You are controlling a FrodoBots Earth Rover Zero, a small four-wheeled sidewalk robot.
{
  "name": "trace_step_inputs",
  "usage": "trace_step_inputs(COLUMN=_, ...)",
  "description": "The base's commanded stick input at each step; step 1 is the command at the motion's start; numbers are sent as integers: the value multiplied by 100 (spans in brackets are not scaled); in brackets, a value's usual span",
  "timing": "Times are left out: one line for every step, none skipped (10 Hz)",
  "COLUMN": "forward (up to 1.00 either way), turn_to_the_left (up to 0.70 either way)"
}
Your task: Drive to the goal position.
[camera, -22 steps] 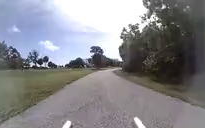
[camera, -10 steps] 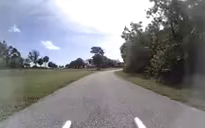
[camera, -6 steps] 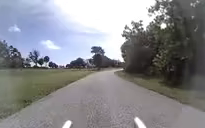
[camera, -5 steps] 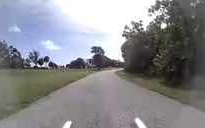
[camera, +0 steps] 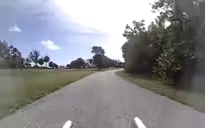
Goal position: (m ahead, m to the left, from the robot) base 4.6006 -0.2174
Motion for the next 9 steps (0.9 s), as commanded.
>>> trace_step_inputs(forward=50, turn_to_the_left=0)
trace_step_inputs(forward=50, turn_to_the_left=0)
trace_step_inputs(forward=50, turn_to_the_left=0)
trace_step_inputs(forward=50, turn_to_the_left=0)
trace_step_inputs(forward=50, turn_to_the_left=0)
trace_step_inputs(forward=50, turn_to_the_left=0)
trace_step_inputs(forward=50, turn_to_the_left=0)
trace_step_inputs(forward=50, turn_to_the_left=0)
trace_step_inputs(forward=50, turn_to_the_left=0)
